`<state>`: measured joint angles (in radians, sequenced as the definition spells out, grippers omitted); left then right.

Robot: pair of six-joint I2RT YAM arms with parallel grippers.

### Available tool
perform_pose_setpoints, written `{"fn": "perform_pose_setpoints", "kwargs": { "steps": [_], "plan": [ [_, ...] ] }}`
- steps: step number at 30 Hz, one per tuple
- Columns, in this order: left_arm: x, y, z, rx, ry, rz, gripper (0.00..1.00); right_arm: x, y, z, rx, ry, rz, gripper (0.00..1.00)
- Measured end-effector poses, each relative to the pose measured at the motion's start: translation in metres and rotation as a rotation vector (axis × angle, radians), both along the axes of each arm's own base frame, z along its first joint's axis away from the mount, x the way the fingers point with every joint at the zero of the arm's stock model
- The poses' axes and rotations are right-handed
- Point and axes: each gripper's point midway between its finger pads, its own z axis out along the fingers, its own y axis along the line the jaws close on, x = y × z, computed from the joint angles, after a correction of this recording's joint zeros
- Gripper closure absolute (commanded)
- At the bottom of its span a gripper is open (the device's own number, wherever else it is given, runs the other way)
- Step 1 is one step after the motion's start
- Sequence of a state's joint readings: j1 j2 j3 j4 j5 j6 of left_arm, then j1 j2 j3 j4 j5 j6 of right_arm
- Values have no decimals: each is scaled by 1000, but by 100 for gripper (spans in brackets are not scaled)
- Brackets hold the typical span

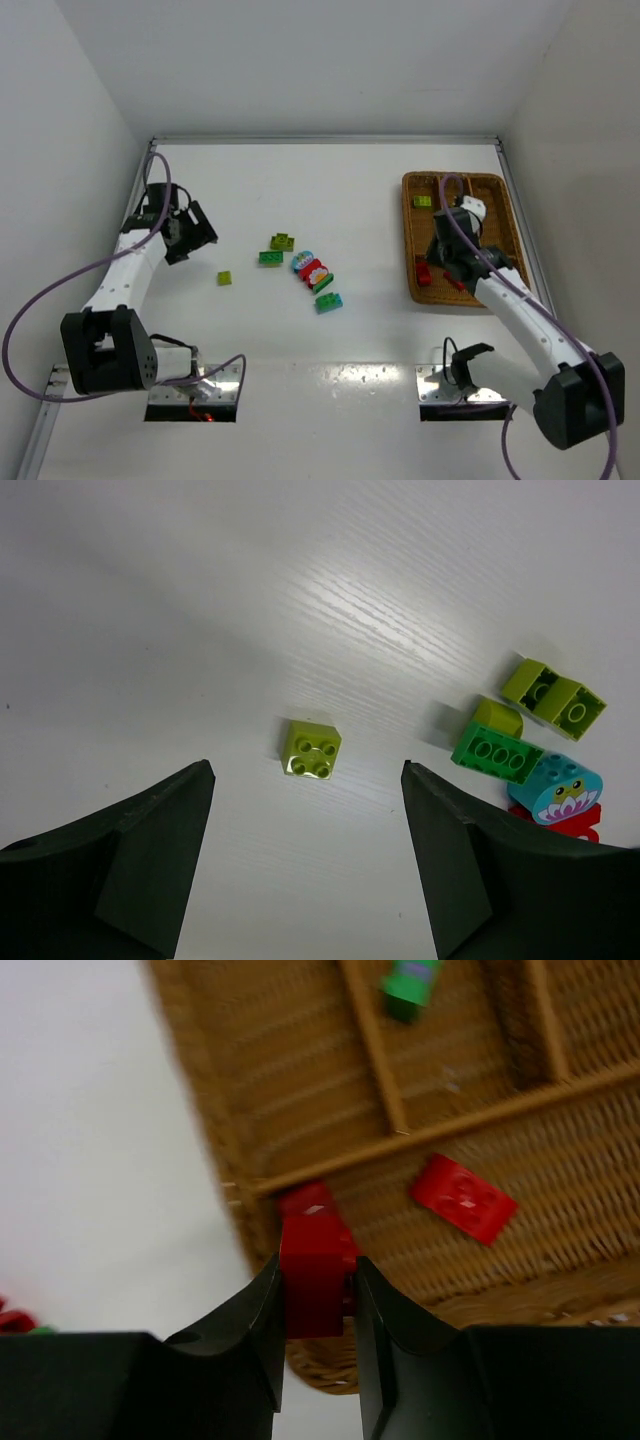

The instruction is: Sort the legos into containers by color

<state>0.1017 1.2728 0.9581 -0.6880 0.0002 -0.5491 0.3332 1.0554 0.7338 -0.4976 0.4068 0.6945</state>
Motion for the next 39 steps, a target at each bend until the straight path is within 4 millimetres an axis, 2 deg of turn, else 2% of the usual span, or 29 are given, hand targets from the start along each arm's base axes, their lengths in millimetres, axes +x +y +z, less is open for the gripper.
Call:
{"fn": "perform_pose_setpoints", "kwargs": {
  "steps": [4, 7, 9, 10, 11, 13, 17, 19, 21, 25, 27, 30, 34, 39],
  "plan": [
    [1, -7, -1, 1, 1, -26, 18, -20, -45, -28, 11, 90, -163, 77],
    [2, -12, -3, -1, 5, -44, 18, -27, -67, -40, 44, 123, -252, 77],
    [3, -15, -5, 0, 10, -53, 18, -26, -75, -47, 79, 133, -284, 65],
    [3, -15, -5, 0, 12, -55, 18, -25, -77, -50, 89, 140, -291, 54],
    [2, -16, -5, 1, 13, -61, 17, -24, -78, -54, 97, 150, -294, 34],
    [3, -17, -5, 3, 12, -63, 15, -22, -76, -62, 101, 179, -279, 23],
    [3, -17, -5, 13, 11, -67, 14, -21, -69, -68, 92, 223, -234, 19],
    [3, -16, -6, 24, 12, -66, 14, -17, -64, -60, 85, 202, -206, 23],
    [2, -14, -6, 49, 16, -60, 14, -10, -52, -44, 78, 156, -157, 25],
    [0, -15, -10, 98, 28, -50, 11, 9, -3, 2, 76, 30, 13, 26],
    [-7, -16, -19, 116, 51, -41, 11, 16, 21, 20, 76, -13, 83, 26],
    [-21, -19, -36, 135, 109, -28, 11, 21, 47, 32, 80, -35, 156, 26],
    [-24, -20, -57, 141, 154, -5, 11, 24, 50, 26, 62, -17, 155, 26],
    [-32, -25, -94, 112, 241, 22, 16, 25, 45, 25, 44, -19, 137, 26]
  ]
}}
